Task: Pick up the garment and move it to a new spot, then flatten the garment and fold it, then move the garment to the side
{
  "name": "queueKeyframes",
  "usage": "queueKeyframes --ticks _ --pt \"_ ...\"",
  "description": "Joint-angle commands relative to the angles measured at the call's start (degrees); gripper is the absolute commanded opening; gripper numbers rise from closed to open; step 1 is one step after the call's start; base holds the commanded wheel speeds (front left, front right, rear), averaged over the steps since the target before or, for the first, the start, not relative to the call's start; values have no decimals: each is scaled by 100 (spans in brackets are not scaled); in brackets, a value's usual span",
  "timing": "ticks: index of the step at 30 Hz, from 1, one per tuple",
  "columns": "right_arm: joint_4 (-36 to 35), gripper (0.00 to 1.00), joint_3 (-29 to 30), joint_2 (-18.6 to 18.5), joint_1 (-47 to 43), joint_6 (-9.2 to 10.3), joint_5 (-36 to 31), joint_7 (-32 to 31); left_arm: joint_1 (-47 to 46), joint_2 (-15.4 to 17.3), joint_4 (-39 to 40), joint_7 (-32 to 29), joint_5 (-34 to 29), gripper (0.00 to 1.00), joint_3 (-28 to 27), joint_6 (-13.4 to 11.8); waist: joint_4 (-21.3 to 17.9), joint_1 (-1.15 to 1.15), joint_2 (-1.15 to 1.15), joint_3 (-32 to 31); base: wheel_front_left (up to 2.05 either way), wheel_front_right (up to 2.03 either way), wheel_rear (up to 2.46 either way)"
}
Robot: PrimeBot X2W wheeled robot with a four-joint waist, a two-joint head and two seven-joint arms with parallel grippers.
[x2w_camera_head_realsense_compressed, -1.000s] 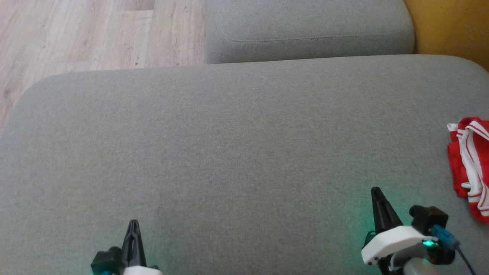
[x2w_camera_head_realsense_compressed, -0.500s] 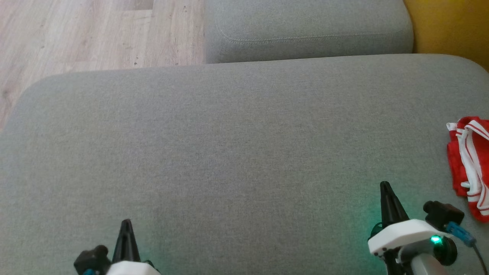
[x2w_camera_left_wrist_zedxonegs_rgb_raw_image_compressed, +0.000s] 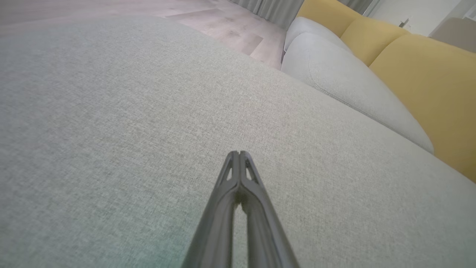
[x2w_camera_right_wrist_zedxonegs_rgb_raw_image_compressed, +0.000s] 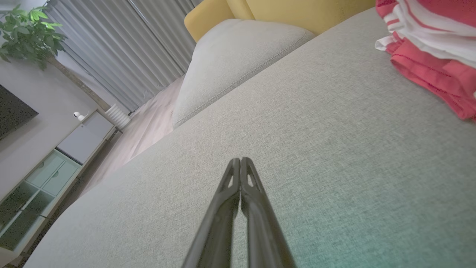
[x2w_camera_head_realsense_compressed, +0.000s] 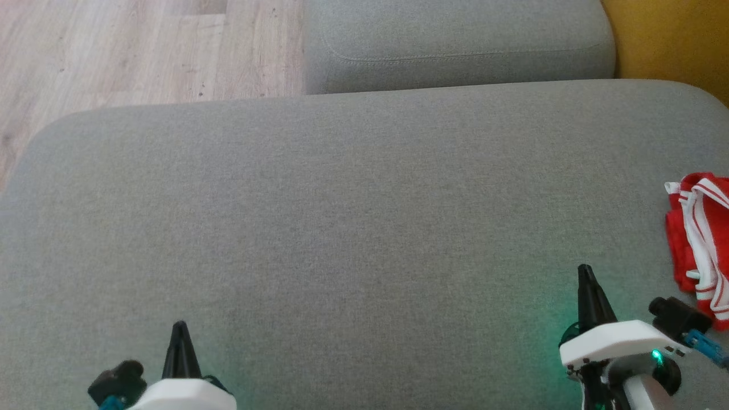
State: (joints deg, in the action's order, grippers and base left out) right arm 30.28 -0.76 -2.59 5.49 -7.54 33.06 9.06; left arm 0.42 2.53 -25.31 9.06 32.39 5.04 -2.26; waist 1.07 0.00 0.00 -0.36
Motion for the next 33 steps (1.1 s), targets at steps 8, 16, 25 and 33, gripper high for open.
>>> queueKeyframes --ticks 8,16,25,33 --pt "-348 0 79 -16 221 2 624 -154 -305 15 306 -149 621 0 -230 113 -10 0 0 5 0 0 0" --pt "-471 0 142 -18 207 2 1133 -289 -339 17 385 -284 1137 0 -319 196 -19 0 0 10 0 0 0" --pt "-610 0 212 -19 190 3 1706 -441 -378 19 473 -437 1717 0 -419 289 -30 0 0 15 0 0 0" --pt "-717 0 267 -20 177 3 2152 -559 -408 21 542 -555 2169 0 -498 362 -38 0 0 19 0 0 0"
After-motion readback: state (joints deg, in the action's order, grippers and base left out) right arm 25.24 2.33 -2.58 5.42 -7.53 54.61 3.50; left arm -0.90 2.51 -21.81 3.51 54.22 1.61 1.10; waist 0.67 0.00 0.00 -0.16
